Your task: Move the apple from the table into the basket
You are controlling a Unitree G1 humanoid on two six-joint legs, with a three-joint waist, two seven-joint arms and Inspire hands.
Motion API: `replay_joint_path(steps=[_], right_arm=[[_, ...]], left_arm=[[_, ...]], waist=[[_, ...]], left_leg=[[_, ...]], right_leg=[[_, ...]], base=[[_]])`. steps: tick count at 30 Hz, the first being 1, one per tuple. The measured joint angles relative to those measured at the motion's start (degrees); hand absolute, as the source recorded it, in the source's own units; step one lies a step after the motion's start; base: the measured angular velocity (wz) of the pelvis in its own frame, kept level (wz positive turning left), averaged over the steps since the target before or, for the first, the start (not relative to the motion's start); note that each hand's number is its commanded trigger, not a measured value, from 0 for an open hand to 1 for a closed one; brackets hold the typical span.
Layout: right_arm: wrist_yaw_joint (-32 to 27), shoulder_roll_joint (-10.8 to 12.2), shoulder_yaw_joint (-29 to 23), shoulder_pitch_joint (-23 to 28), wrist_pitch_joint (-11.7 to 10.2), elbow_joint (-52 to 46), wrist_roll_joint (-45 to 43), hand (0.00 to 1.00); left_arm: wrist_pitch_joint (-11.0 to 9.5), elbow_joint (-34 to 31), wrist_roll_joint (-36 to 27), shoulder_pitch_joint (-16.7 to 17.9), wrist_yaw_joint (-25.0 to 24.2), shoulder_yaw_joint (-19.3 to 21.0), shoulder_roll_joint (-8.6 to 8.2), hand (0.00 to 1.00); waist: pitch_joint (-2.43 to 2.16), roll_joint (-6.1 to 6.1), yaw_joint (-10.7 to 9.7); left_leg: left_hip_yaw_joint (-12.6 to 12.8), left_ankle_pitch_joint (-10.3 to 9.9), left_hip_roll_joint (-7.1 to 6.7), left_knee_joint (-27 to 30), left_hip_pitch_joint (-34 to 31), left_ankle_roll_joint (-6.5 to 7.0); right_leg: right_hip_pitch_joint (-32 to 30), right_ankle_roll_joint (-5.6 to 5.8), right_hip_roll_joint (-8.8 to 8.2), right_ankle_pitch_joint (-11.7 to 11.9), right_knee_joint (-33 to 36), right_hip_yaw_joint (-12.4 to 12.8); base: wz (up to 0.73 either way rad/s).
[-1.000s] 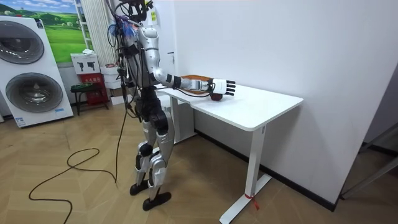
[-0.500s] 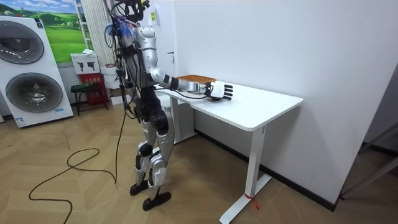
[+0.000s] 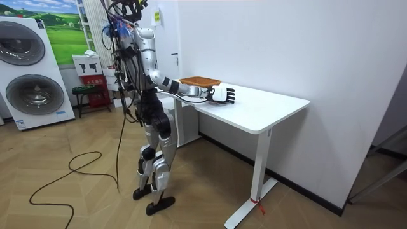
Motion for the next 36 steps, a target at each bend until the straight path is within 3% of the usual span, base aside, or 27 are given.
replay_joint_path(steps=[6, 16, 21, 27, 30, 36], right_arm=[[-0.7, 0.1, -4.1, -0.8, -0.4, 2.0, -0.8, 1.0], [-1.6, 0.3, -4.6, -1.0, -0.4, 2.2, -0.3, 1.0], [-1.9, 0.4, -4.5, -0.9, -0.3, 1.5, -0.1, 1.0], [-3.5, 0.3, -4.1, -0.9, 1.7, -1.8, 1.2, 1.0], [-3.5, 0.3, -3.9, -0.9, 2.3, -4.4, 4.7, 1.0], [-4.5, 0.2, -4.0, -1.1, 2.3, -11.3, 9.2, 1.0]], left_arm=[[0.0, -0.1, 0.1, -0.2, 0.0, 0.0, 0.0, 0.0], [0.1, -0.6, 0.2, -0.1, 0.0, -0.1, 0.01, 0.0], [0.0, -0.6, 0.2, -0.2, 0.0, -0.1, 0.0, 0.0], [0.1, -0.6, -0.1, -0.4, -0.5, -0.1, 0.01, 0.0], [0.0, -0.5, -0.1, -0.5, -1.2, -0.1, -0.04, 0.0], [0.0, -0.3, -0.2, -0.2, -1.2, -0.1, -0.24, 0.0]], waist=[[-0.02, -0.32, -0.1], [0.12, -0.7, -0.1], [0.08, -0.47, -0.2], [-0.03, 0.32, 0.0], [0.29, 0.78, 0.1], [0.45, 0.86, 0.2]], left_leg=[[0.0, 0.0, 0.02, 0.0, 0.0, 0.01], [0.0, 0.0, 0.02, 0.0, -0.1, 0.01], [0.1, 0.0, 0.03, 0.2, -0.4, 0.01], [0.1, 0.0, 0.04, 0.1, -0.9, 0.02], [0.2, 0.1, 0.02, 0.0, -0.7, 0.15], [0.2, 0.1, 0.01, 0.0, -0.7, 0.19]], right_leg=[[0.0, -0.03, 0.03, 0.0, 0.0, 0.1], [-0.1, -0.03, 0.04, 0.0, 0.0, 0.1], [-0.3, -0.04, 0.04, 0.0, 0.0, 0.1], [-1.2, -0.06, 0.03, 0.0, 0.8, 0.1], [-1.2, -0.06, 0.03, 0.0, 1.0, 0.1], [-1.2, -0.05, 0.03, 0.0, 1.0, 0.1]], base=[[0.0], [0.0], [0.0], [0.0], [-0.01], [0.0]])
